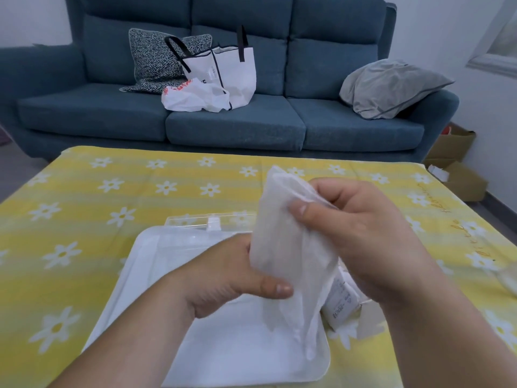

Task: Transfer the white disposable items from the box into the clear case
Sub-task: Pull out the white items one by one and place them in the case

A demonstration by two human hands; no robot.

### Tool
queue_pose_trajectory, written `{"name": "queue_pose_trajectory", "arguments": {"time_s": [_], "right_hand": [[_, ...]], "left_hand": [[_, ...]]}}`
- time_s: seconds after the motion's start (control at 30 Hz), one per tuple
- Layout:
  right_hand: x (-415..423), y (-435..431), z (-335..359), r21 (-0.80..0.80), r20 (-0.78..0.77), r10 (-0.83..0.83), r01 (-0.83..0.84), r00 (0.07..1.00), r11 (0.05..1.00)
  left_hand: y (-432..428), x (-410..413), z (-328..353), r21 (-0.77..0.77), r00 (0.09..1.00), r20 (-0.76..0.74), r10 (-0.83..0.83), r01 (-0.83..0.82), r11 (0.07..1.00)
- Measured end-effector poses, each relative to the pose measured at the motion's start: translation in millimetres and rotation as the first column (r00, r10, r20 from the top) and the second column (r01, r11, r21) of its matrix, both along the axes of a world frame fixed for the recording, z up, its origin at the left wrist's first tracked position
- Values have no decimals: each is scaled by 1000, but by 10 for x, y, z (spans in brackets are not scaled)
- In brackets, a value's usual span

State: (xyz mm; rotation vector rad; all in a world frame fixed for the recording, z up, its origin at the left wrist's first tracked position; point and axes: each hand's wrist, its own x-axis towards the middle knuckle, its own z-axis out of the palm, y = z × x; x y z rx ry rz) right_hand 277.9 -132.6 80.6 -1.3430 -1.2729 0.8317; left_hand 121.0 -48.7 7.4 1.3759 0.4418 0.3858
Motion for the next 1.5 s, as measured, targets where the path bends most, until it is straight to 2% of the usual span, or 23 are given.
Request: {"name": "queue_pose_trajectory", "arguments": {"time_s": [0.13,0.2,0.27,0.33,0.4,0.5,0.57,0.67,0.73,0.9,1.0,1.1,1.17,1.27,1.37,1.43,1.5], "right_hand": [[5,65,75,45,-305,-111,131,946,990],[32,122,48,14,-350,-205,224,914,975],[12,196,-37,-51,-329,-287,287,900,957],[-28,297,-205,-145,-242,-343,315,908,938],[-77,397,-413,-241,-122,-350,314,929,918],[-157,518,-724,-347,130,-326,351,937,870],[-208,562,-857,-380,335,-282,403,899,832],[-304,595,-915,-435,574,-124,430,810,791],[-365,616,-927,-437,670,-32,428,742,791],[-488,602,-898,-420,790,107,407,603,811],[-569,572,-883,-405,839,166,391,519,826],[-624,534,-833,-396,851,179,379,495,836],[-647,514,-751,-348,861,142,362,489,865],[-697,527,-668,-295,850,96,318,518,901],[-728,533,-800,-455,760,288,160,583,876],[-746,520,-967,-580,714,449,96,537,809],[-737,513,-1064,-612,718,504,91,480,785]], "left_hand": [[49,-149,-105,-108,999,-15,40,-42,993],[160,-325,-87,-198,993,8,118,-114,974],[283,-548,-35,-276,979,27,202,-187,943],[404,-767,32,-314,964,-10,265,-255,915],[512,-931,57,-285,940,-122,320,-342,895],[594,-1023,43,-170,877,-309,369,-432,886],[621,-1020,-20,-57,818,-434,377,-443,895],[640,-961,-117,152,711,-558,427,-419,895],[648,-891,-182,245,668,-588,457,-392,887],[586,-687,-261,304,596,-720,356,-190,934],[554,-568,-325,403,454,-818,354,12,915],[506,-459,-421,542,324,-826,461,238,806],[508,-433,-508,573,290,-816,500,297,764],[528,-424,-574,562,253,-826,503,323,761],[510,-406,-559,546,250,-837,486,341,765],[497,-405,-465,513,254,-857,449,328,793],[502,-451,-294,532,253,-845,471,307,789]]}}
